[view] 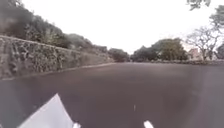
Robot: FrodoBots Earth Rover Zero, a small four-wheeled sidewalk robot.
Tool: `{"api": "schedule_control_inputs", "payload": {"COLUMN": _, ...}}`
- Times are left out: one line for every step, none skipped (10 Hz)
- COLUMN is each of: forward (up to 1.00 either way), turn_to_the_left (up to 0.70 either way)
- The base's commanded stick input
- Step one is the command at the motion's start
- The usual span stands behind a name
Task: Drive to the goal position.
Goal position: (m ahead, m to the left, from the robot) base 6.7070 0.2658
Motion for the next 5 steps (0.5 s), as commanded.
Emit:
{"api": "schedule_control_inputs", "payload": {"forward": 0.50, "turn_to_the_left": 0.00}}
{"api": "schedule_control_inputs", "payload": {"forward": 0.50, "turn_to_the_left": 0.00}}
{"api": "schedule_control_inputs", "payload": {"forward": 0.50, "turn_to_the_left": 0.00}}
{"api": "schedule_control_inputs", "payload": {"forward": 0.50, "turn_to_the_left": 0.00}}
{"api": "schedule_control_inputs", "payload": {"forward": 0.50, "turn_to_the_left": 0.00}}
